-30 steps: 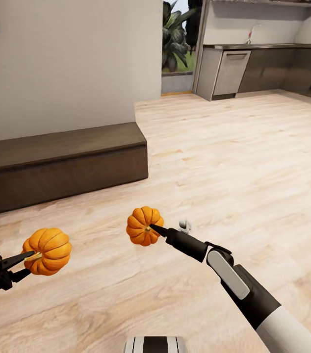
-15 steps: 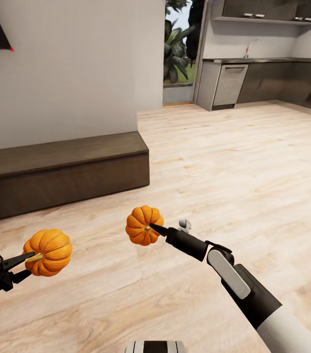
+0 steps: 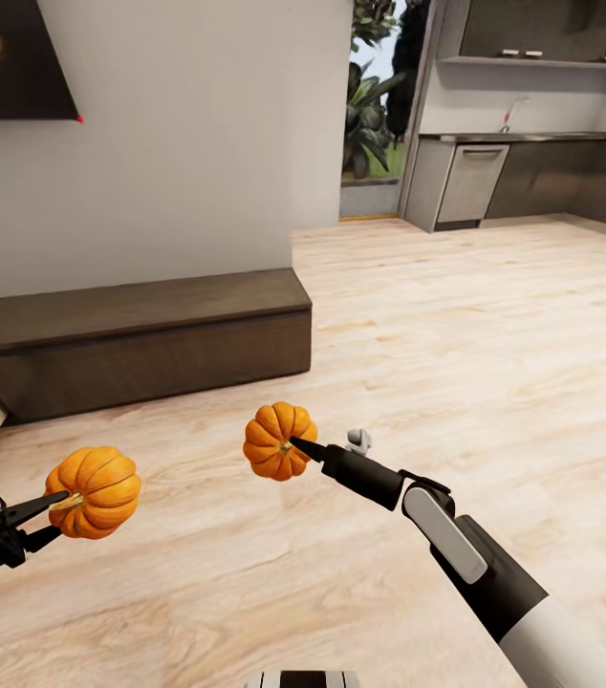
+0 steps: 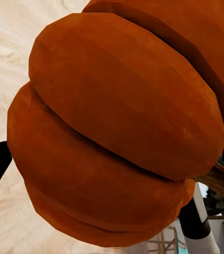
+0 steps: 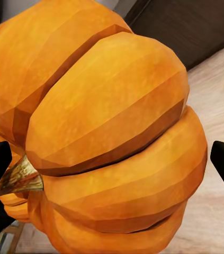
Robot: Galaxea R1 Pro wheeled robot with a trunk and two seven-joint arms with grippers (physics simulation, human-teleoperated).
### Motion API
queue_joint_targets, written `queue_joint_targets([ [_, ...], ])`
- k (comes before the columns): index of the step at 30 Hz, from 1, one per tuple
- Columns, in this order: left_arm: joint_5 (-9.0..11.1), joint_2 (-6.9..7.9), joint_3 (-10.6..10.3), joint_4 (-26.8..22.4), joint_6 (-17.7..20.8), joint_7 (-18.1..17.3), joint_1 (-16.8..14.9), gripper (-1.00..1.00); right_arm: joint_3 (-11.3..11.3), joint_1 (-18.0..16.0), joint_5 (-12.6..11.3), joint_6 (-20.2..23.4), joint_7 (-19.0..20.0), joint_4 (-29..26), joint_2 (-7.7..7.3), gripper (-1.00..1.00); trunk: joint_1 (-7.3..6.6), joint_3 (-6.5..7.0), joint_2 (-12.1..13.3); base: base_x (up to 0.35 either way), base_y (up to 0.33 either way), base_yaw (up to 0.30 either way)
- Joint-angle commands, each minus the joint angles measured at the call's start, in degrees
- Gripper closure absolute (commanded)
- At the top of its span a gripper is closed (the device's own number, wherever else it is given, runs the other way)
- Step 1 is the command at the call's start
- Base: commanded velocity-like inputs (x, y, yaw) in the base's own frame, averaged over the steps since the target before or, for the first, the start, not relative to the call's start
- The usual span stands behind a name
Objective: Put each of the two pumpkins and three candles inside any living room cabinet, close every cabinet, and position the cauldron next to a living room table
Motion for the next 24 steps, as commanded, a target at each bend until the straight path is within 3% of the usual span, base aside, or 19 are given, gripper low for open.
queue_joint_targets([
  [1,0.0,0.01,0.0,0.0,0.2,-0.1,0.0,1.00,0.1,0.0,-0.4,0.2,0.1,0.1,-0.05,1.00,-0.04,0.09,0.0,0.000,0.000,0.162],
  [9,0.0,0.01,0.0,0.0,0.2,-0.1,0.0,1.00,0.1,0.0,-0.5,0.2,0.1,0.8,-0.05,1.00,-0.06,-0.38,0.0,0.000,0.000,0.161],
  [24,0.0,0.01,0.0,0.0,0.2,-0.1,0.0,1.00,0.1,0.0,-0.5,0.2,0.1,0.9,-0.05,1.00,-0.45,1.64,0.2,0.000,0.000,0.156],
])
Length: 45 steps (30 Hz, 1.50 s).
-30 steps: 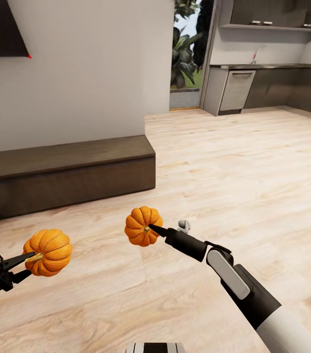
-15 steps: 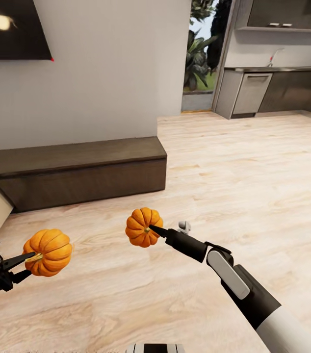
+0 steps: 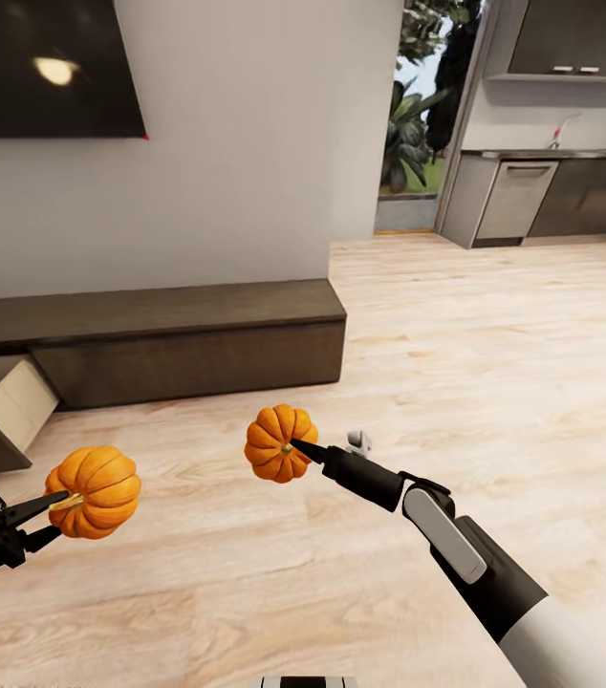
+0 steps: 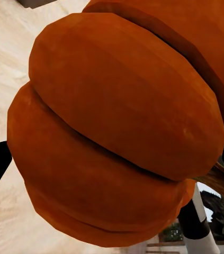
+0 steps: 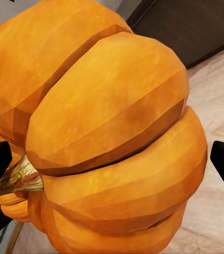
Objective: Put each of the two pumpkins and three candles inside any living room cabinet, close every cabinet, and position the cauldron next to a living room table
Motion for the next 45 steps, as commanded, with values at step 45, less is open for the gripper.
queue_joint_targets([
  [45,0.0,-0.08,0.0,0.0,0.1,-0.1,0.0,1.00,0.1,0.0,-0.4,0.1,0.0,0.2,0.04,1.00,-4.09,3.80,6.7,0.000,0.000,0.154],
])
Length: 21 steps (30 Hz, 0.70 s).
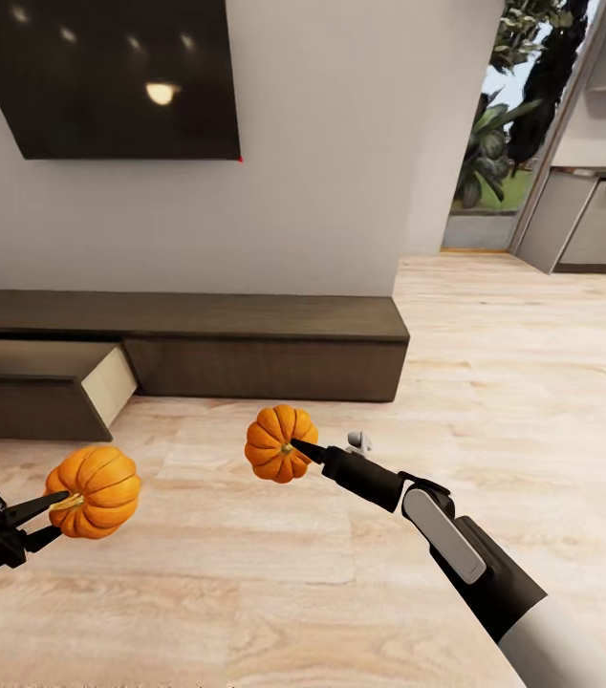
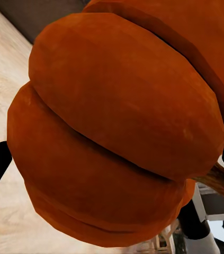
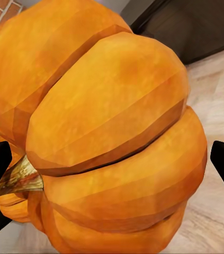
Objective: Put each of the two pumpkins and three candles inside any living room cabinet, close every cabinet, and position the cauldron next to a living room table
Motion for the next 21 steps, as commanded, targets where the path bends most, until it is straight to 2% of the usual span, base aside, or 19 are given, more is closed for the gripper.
queue_joint_targets([
  [1,0.0,0.01,0.0,0.0,0.3,-0.1,0.0,1.00,0.1,0.0,-0.4,0.2,0.1,0.0,-0.04,1.00,-0.24,0.05,0.4,0.000,0.000,0.153],
  [13,0.0,0.01,0.0,0.0,0.3,-0.1,0.0,1.00,-0.2,0.0,-0.2,-0.4,0.4,-0.1,-0.12,1.00,-2.87,1.17,5.2,0.000,0.000,0.149],
  [21,0.0,0.01,0.0,0.0,0.3,-0.1,0.0,1.00,-0.4,0.0,-0.1,-0.8,0.8,-0.1,-0.12,1.00,-4.63,2.48,8.4,0.000,0.000,0.024],
])
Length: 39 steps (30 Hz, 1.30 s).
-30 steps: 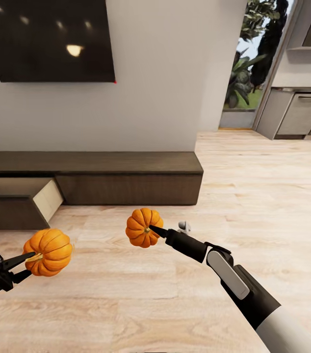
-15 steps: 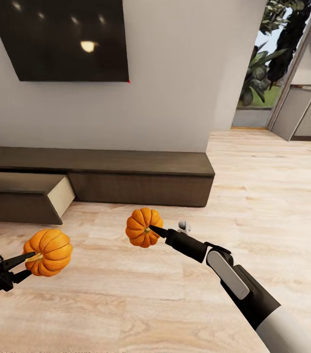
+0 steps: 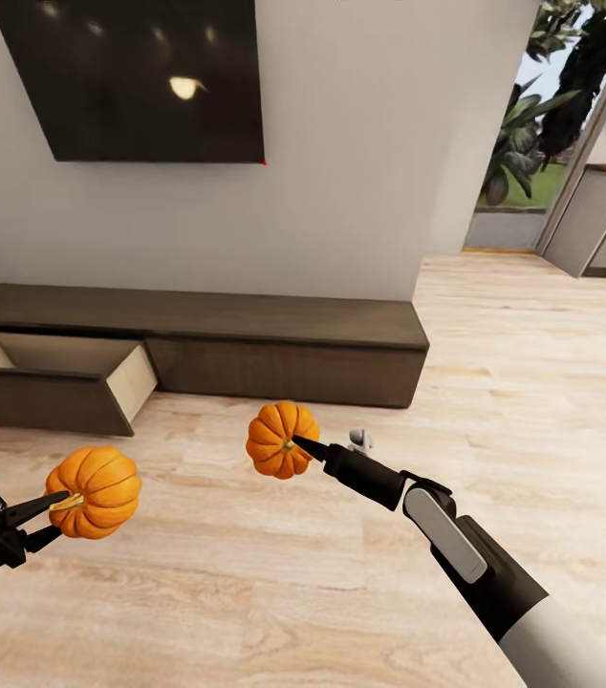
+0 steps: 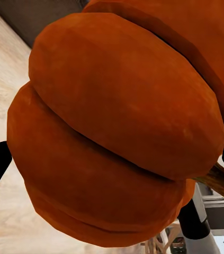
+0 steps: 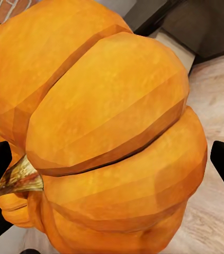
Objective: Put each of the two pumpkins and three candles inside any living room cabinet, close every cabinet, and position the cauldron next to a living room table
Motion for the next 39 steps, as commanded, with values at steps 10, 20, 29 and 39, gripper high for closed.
queue_joint_targets([
  [10,0.0,0.01,0.0,0.0,0.2,-0.1,0.0,1.00,0.1,0.0,-0.3,0.0,0.1,0.0,0.02,1.00,-2.21,1.75,4.0,0.000,0.000,0.000],
  [20,-0.1,0.01,0.0,0.1,0.2,-0.1,0.0,1.00,0.1,0.0,-0.2,-2.5,0.3,-0.1,-0.09,1.00,-4.41,3.55,8.0,0.000,0.000,0.000],
  [29,-0.1,0.01,-0.5,0.9,0.2,-0.1,-0.1,1.00,0.3,0.0,-0.2,-4.6,0.3,-0.1,-0.12,1.00,-6.38,5.16,11.6,0.000,0.000,0.002],
  [39,-0.3,-0.01,-1.4,0.9,0.1,0.0,-0.3,1.00,0.3,0.0,-0.2,-4.6,0.1,-0.1,-0.05,1.00,-8.58,6.96,15.6,0.000,0.000,0.244],
])
